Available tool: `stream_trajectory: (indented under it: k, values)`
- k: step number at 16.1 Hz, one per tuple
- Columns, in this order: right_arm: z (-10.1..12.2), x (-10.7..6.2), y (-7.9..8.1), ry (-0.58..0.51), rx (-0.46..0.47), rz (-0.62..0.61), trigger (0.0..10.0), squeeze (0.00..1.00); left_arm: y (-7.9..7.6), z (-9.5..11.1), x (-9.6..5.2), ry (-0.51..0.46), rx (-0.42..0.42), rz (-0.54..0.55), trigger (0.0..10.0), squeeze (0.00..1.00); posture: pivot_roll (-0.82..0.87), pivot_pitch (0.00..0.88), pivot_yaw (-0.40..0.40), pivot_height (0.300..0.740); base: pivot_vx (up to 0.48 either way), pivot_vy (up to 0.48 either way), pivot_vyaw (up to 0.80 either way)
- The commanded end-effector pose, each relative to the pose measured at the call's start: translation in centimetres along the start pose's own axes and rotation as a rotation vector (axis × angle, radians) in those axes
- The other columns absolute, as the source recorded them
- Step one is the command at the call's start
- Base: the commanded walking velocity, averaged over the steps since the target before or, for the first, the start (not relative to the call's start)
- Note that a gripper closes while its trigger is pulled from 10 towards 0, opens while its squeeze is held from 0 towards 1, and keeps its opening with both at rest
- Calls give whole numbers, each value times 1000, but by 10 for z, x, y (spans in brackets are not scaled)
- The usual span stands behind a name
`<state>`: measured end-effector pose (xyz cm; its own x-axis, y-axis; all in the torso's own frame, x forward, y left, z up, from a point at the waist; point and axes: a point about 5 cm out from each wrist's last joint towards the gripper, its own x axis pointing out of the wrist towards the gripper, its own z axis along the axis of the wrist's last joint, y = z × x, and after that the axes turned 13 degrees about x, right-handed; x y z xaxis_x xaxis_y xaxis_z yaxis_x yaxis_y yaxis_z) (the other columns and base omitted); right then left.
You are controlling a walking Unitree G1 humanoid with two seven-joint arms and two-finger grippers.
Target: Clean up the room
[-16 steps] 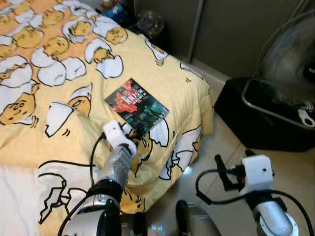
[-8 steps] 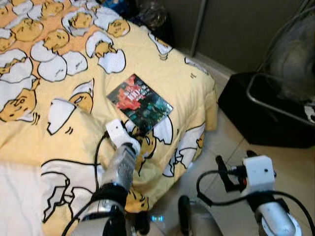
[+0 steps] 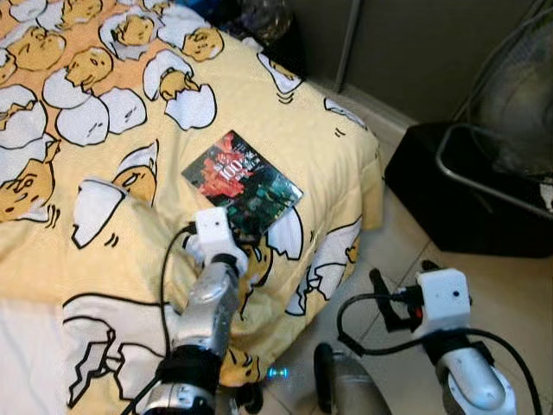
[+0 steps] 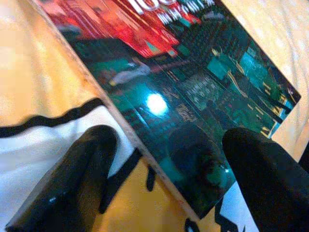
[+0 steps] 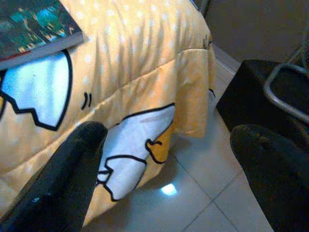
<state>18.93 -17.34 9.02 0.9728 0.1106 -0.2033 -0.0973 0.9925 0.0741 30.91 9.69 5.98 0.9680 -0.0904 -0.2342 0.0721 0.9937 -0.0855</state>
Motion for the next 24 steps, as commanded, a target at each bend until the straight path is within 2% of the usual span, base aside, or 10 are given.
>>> stream_trajectory:
  k: [1, 3, 5, 7, 9, 10, 11, 17, 20, 24]
  values:
    - [-1, -2, 3, -2, 36, 30, 10000, 0, -1, -1, 0, 10, -2, 8, 10000, 0, -310, 204, 47, 740, 0, 0, 0]
    - [0, -6, 5, -7, 86, 80, 10000, 0, 2, 1, 2, 17, -26, 23, 10000, 0, -318, 204, 47, 740, 0, 0, 0]
    - [-2, -10, 8, 6, 108, 126, 10000, 0, 4, -4, 5, 55, -94, 38, 10000, 0, -327, 207, 50, 740, 0, 0, 0]
    - [-3, -12, 10, 17, 115, 141, 10000, 0, 2, -13, 10, 124, -255, 50, 10000, 0, -332, 213, 51, 740, 0, 0, 0]
    - [-3, -14, 16, 16, 143, 180, 10000, 0, -8, -18, 11, 162, -379, 19, 10000, 0, -336, 216, 51, 740, 0, 0, 0]
    - [-3, -15, 17, 16, 145, 189, 10000, 0, -11, -18, 12, 164, -399, 2, 10000, 0, -339, 216, 51, 740, 0, 0, 0]
    - [-3, -16, 18, 17, 138, 201, 10000, 0, -24, -18, 13, 162, -440, -53, 10000, 0, -340, 216, 50, 740, 0, 0, 0]
    - [-4, -16, 19, 23, 136, 211, 10000, 0, -55, -17, 13, 185, -556, -210, 10000, 0, -338, 222, 45, 740, 0, 0, 0]
    - [-4, -17, 20, 25, 136, 213, 10000, 0, -69, -6, 13, 149, -647, -301, 10000, 0, -339, 223, 46, 740, 0, 0, 0]
    - [-5, -18, 20, 28, 134, 210, 10000, 0, -85, 7, 10, 94, -624, -432, 10000, 0, -340, 227, 47, 740, 0, 0, 0]
